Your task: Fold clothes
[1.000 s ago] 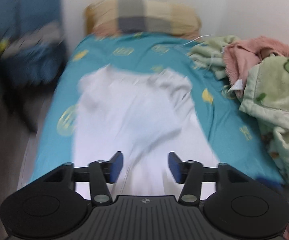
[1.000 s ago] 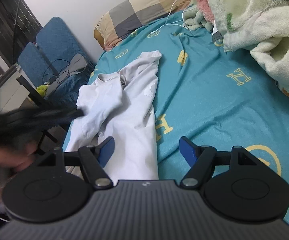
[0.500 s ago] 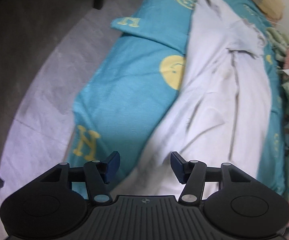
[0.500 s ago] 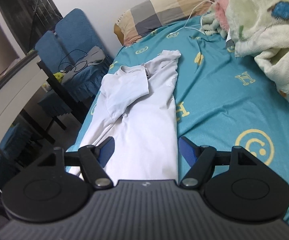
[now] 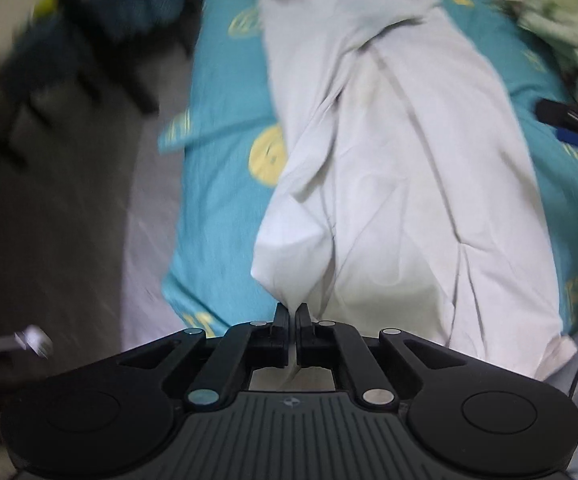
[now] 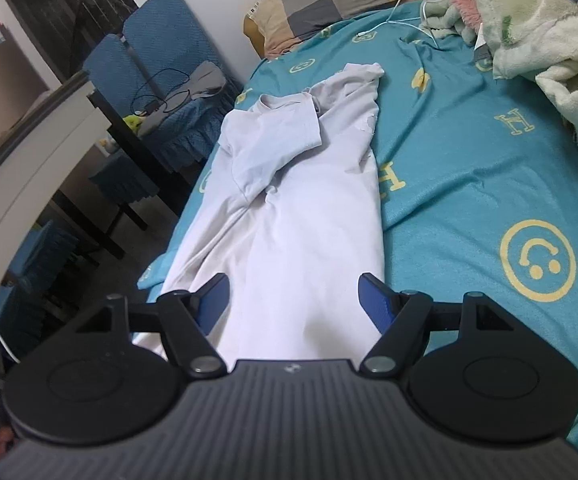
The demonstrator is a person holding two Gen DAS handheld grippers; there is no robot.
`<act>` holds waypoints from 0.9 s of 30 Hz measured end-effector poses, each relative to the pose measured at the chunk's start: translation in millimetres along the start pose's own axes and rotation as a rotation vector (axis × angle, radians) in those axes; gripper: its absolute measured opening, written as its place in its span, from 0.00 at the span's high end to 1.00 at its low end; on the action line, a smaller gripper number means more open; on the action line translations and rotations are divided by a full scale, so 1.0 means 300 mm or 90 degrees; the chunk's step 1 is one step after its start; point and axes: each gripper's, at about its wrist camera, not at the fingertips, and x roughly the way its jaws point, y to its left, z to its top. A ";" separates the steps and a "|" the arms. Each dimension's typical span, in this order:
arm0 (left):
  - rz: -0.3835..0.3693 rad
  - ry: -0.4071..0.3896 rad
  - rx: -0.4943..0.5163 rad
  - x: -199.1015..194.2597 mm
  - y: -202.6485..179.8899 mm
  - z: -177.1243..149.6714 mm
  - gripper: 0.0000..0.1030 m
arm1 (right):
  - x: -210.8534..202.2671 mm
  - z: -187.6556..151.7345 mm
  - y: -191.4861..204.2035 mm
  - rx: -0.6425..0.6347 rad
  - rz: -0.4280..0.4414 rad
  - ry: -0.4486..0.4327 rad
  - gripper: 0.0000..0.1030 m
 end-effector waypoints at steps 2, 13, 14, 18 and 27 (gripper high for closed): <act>-0.015 -0.024 0.028 -0.089 -0.055 -0.004 0.97 | 0.003 0.007 -0.009 0.012 0.005 -0.001 0.29; -0.102 -0.035 0.117 -0.075 -0.253 -0.180 0.82 | 0.114 0.023 -0.045 0.125 0.125 0.071 0.33; -0.101 -0.038 0.107 -0.068 -0.232 -0.184 0.78 | 0.138 0.030 -0.032 0.125 0.135 0.084 0.34; -0.135 -0.050 0.055 -0.023 -0.167 -0.178 0.52 | 0.257 0.076 0.022 0.119 0.168 0.117 0.35; -0.185 0.053 0.061 0.175 -0.254 -0.156 0.87 | 0.573 0.123 0.079 0.073 0.153 0.135 0.55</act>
